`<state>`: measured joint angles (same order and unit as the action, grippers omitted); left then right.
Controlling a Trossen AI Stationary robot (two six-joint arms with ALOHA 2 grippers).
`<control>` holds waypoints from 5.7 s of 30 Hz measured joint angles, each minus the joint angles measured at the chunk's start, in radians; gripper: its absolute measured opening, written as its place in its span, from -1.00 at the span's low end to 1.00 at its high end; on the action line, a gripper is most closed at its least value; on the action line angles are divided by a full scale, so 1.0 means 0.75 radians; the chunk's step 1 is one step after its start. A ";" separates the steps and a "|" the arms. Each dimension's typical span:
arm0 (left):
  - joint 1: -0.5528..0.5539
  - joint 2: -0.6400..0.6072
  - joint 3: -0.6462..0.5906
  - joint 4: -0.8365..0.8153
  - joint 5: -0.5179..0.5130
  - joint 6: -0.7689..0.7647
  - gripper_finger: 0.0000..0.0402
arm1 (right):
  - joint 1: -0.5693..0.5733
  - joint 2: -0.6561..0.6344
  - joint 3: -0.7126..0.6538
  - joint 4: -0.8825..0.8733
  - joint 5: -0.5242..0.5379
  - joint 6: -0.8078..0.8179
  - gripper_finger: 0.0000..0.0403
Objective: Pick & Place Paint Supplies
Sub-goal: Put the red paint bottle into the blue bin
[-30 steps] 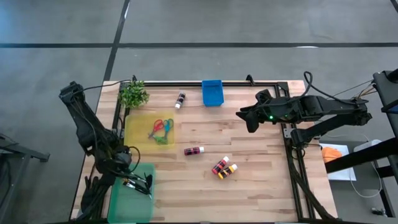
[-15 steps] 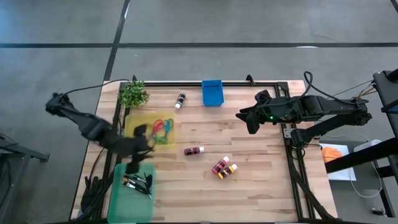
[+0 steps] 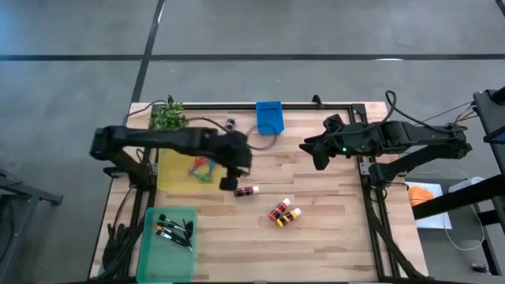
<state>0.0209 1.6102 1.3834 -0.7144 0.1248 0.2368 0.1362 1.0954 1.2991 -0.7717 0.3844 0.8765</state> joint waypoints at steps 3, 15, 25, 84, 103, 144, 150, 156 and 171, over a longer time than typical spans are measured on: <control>-0.003 0.110 0.007 0.000 0.065 0.076 -0.38 | 0.005 0.000 0.000 -0.003 0.000 0.002 -0.15; 0.000 0.430 -0.006 0.140 0.091 -0.032 -0.04 | 0.005 -0.001 -0.003 -0.012 0.004 -0.017 -0.15; -0.001 0.478 -0.097 0.294 0.048 -0.124 0.10 | 0.004 -0.002 -0.004 -0.013 0.000 -0.050 -0.15; 0.093 0.635 -0.464 2.508 0.168 -0.629 -0.40 | 0.004 -0.013 -0.005 -0.022 -0.114 -0.026 -0.15; -0.076 0.715 -0.501 2.529 -0.233 -0.567 -0.40 | 0.005 0.017 -0.005 -0.016 -0.131 -0.027 -0.15; -0.204 0.972 -0.276 2.431 -1.533 -0.619 -0.40 | 0.001 0.024 -0.007 -0.060 -0.463 -0.271 -0.15; -0.140 1.053 -0.139 2.477 -1.473 -0.448 -0.40 | 0.001 0.024 -0.006 -0.116 -0.523 -0.311 -0.15; -0.075 1.094 -0.097 2.497 -1.427 -0.339 -0.40 | 0.001 0.023 -0.007 -0.123 -0.548 -0.362 -0.15; -0.035 1.123 -0.106 2.529 -1.327 -0.383 -0.40 | 0.001 0.023 -0.007 -0.123 -0.594 -0.408 -0.15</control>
<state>-0.0052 2.4527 1.3041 1.1821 -0.8706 -0.0508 0.1371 1.1130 1.2942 -0.8643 -0.0612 0.5709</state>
